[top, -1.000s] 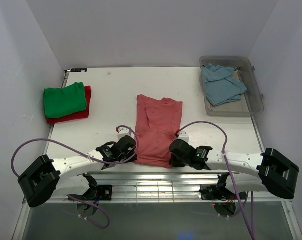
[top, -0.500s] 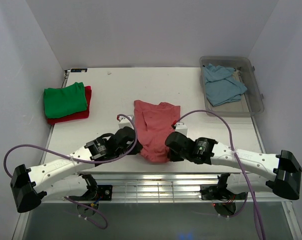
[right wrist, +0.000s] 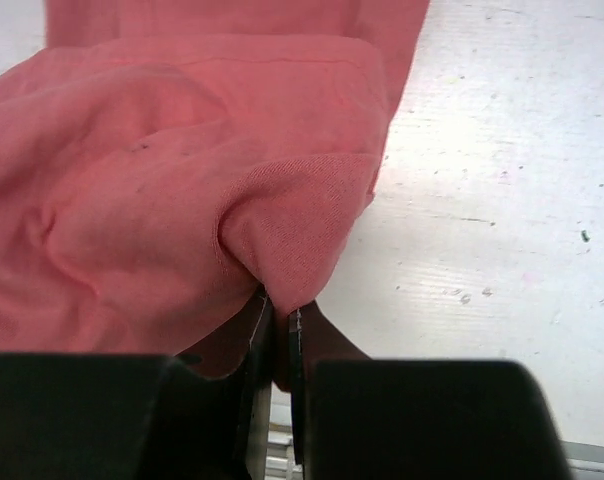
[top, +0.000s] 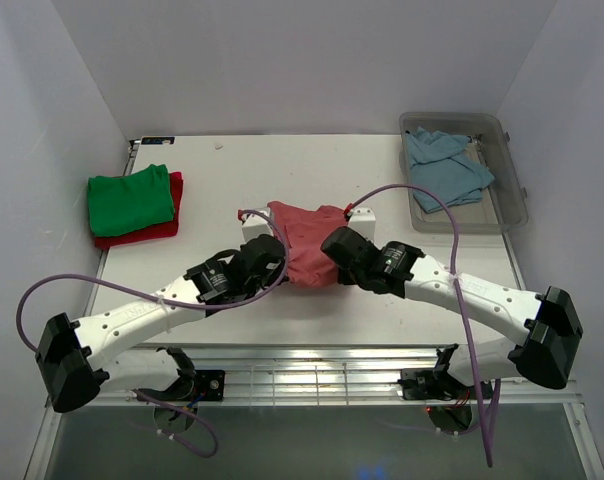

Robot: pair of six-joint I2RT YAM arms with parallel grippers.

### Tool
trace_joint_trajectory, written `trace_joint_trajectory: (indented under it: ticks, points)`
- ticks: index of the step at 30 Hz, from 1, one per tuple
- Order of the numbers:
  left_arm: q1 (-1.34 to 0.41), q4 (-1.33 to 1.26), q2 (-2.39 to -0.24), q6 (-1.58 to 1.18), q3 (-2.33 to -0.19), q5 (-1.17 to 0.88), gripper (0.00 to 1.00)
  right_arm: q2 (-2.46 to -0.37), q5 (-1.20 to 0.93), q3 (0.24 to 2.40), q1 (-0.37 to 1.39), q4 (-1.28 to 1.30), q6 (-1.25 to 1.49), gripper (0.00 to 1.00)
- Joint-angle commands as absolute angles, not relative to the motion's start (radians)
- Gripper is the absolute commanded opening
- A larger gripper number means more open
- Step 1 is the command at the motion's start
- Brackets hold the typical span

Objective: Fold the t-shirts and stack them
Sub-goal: Fold the tshirt

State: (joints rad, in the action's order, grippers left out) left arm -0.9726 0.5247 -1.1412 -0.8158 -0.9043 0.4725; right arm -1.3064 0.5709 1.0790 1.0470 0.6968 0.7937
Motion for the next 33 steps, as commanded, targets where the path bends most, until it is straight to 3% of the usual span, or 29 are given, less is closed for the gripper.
trace_joint_trajectory:
  ticks: [1, 11, 33]
  points:
    - [-0.947, 0.457, -1.164, -0.804, -0.876, 0.503, 0.00, -1.334, 0.601, 1.109, 0.993, 0.655, 0.720, 0.09]
    - [-0.795, 0.313, -1.270, -0.735, -0.862, 0.371, 0.00, -1.440, 0.512, 1.101, 0.859, 0.557, 0.640, 0.11]
    - [-0.552, 0.170, -1.727, -0.623, -1.152, 0.157, 0.00, -1.848, 0.385, 1.397, 0.644, 0.489, 0.446, 0.09]
